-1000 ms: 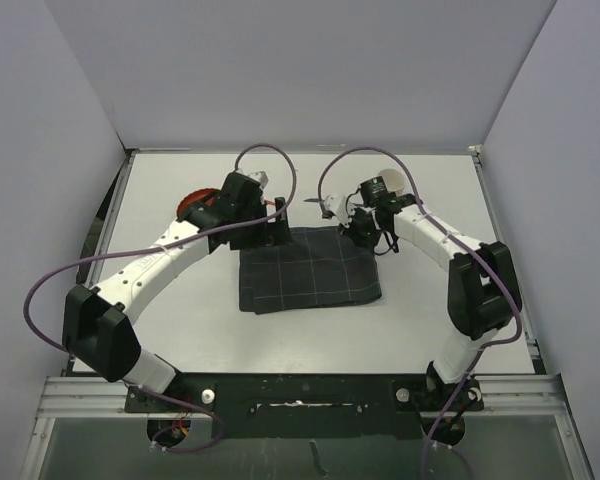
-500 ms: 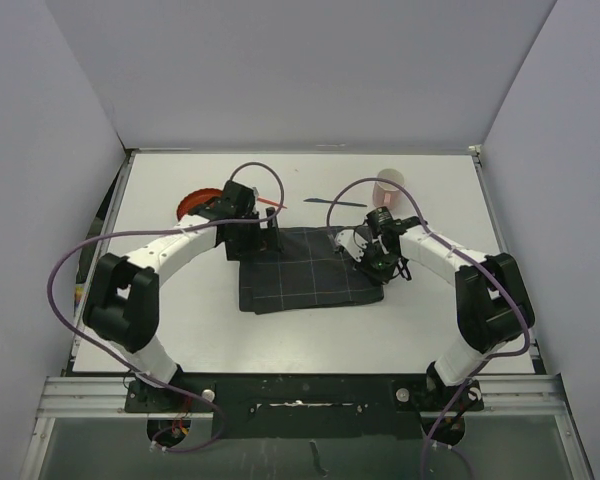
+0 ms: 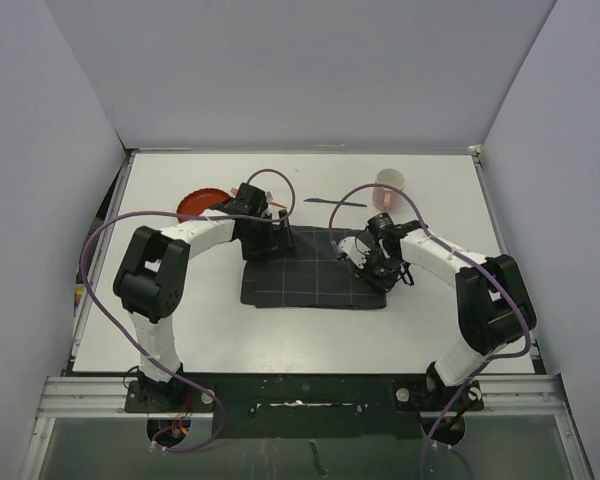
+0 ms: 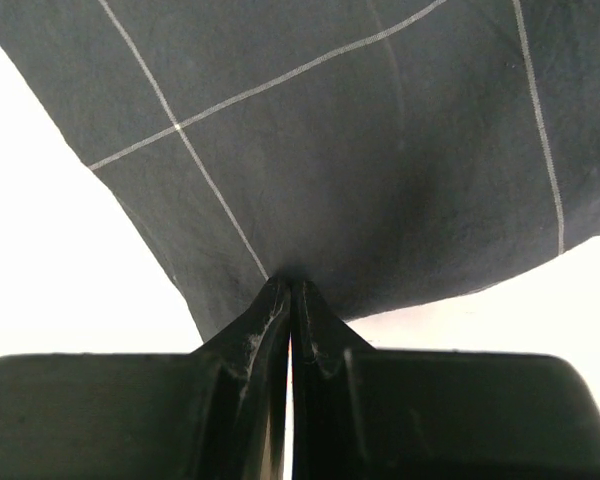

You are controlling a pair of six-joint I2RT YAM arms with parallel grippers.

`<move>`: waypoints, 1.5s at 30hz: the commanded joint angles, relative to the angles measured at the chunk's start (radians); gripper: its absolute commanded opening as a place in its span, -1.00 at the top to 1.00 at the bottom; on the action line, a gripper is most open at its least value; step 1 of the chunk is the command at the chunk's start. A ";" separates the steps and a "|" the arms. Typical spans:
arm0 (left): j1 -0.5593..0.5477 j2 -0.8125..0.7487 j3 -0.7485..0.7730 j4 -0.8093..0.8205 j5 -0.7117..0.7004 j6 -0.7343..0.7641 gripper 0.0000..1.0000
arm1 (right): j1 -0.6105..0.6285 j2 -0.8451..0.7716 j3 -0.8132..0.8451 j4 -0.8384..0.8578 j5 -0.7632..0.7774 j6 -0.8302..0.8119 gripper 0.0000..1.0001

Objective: Set the dinner table for one person
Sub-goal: Flatten out the napkin at the center of the board.

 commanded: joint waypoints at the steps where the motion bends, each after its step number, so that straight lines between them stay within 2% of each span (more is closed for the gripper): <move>1: -0.001 0.021 0.011 0.061 0.022 0.003 -0.96 | 0.006 -0.114 0.046 -0.044 0.009 0.012 1.00; 9: -0.006 -0.107 0.034 -0.008 -0.008 0.030 -0.96 | 0.004 -0.128 0.418 -0.074 0.029 0.068 1.00; 10: -0.009 -0.128 0.029 -0.016 -0.015 0.031 -0.96 | 0.005 -0.120 0.445 -0.066 0.034 0.077 0.92; 11: -0.011 -0.147 0.026 -0.023 -0.019 0.034 -0.96 | 0.004 -0.110 0.457 -0.048 0.041 0.082 0.59; 12: -0.013 -0.164 0.023 -0.032 -0.023 0.035 -0.96 | 0.003 -0.105 0.450 -0.023 0.051 0.086 -0.47; 13: -0.014 -0.181 0.021 -0.048 -0.028 0.038 -0.96 | 0.000 -0.098 0.431 0.014 0.060 0.090 -0.97; 22: -0.015 -0.345 -0.010 -0.174 -0.105 0.074 -0.96 | -0.026 0.051 0.298 0.140 0.017 0.073 -0.93; 23: -0.015 -0.363 -0.022 -0.183 -0.113 0.074 -0.96 | -0.030 0.067 0.309 0.137 0.009 0.069 -0.76; 24: -0.014 -0.384 -0.034 -0.190 -0.119 0.074 -0.96 | -0.033 0.086 0.324 0.131 0.002 0.065 -0.30; 25: -0.014 -0.402 -0.051 -0.196 -0.128 0.074 -0.96 | -0.039 0.106 0.342 0.127 0.000 0.068 0.40; 26: -0.014 -0.420 -0.058 -0.202 -0.136 0.075 -0.96 | -0.047 0.122 0.358 0.126 0.001 0.078 0.89; 27: -0.014 -0.436 -0.072 -0.207 -0.144 0.077 -0.96 | -0.058 0.136 0.375 0.126 -0.008 0.086 1.00; 34: -0.013 -0.494 -0.127 -0.221 -0.174 0.072 -0.96 | -0.118 0.156 0.426 0.127 -0.065 0.083 1.00; 45: -0.015 -0.466 -0.173 -0.190 -0.144 0.024 -0.96 | -0.171 0.185 0.363 0.158 -0.121 0.083 1.00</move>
